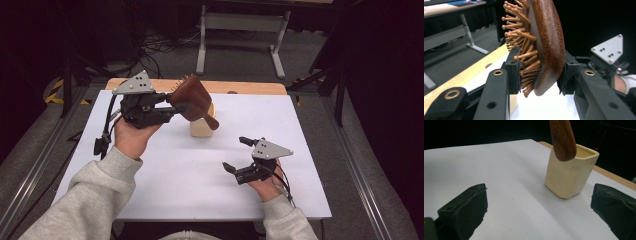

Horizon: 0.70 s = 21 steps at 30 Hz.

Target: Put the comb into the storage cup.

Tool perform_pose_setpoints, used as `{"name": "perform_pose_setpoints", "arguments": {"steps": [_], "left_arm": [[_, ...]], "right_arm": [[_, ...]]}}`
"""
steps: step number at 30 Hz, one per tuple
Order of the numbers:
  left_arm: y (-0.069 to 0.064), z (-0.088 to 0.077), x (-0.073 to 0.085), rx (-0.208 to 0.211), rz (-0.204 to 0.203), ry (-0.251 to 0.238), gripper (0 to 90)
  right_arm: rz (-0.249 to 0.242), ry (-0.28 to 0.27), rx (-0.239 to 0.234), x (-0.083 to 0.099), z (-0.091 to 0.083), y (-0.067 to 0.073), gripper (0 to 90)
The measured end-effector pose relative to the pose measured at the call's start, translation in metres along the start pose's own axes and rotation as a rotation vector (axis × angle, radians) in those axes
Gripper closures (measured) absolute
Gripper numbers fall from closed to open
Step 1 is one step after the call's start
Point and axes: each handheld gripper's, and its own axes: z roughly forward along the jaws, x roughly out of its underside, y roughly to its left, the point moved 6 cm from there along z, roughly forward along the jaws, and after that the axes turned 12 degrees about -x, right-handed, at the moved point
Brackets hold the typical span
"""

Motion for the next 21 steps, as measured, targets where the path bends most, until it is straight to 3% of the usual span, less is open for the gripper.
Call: {"name": "perform_pose_setpoints", "arguments": {"steps": [21], "left_arm": [[0.024,0.017,-0.004,-0.101,-0.019,0.0,61.6]], "right_arm": [[0.015,-0.008,0.002,0.001,-0.003,-0.004,1.2]]}}
